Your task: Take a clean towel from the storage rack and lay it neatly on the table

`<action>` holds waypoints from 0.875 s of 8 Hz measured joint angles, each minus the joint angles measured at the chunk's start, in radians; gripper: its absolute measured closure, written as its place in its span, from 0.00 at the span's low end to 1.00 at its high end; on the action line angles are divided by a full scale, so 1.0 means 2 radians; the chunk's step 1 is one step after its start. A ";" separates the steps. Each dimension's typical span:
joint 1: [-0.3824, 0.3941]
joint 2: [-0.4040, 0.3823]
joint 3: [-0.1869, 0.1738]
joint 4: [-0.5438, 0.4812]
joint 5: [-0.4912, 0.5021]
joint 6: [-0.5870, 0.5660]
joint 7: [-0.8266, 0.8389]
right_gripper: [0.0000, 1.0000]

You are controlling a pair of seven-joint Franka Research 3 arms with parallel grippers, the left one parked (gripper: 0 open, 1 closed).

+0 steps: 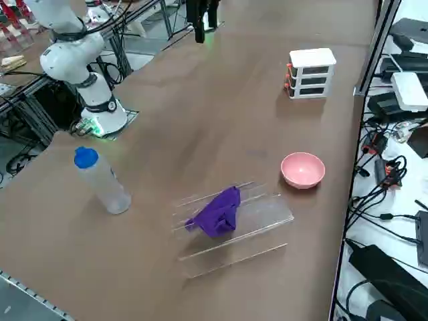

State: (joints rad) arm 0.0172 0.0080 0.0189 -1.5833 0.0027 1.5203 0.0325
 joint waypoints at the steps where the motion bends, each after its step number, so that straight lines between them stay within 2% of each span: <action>1: 0.000 0.000 0.000 0.000 0.000 0.000 0.000 0.00; 4: 0.000 0.000 0.000 0.000 0.000 -0.001 0.000 0.00; 7: -0.004 0.012 -0.004 -0.013 -0.011 -0.025 0.000 0.00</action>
State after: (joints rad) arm 0.0099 0.0319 0.0115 -1.6092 -0.0197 1.4694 0.0318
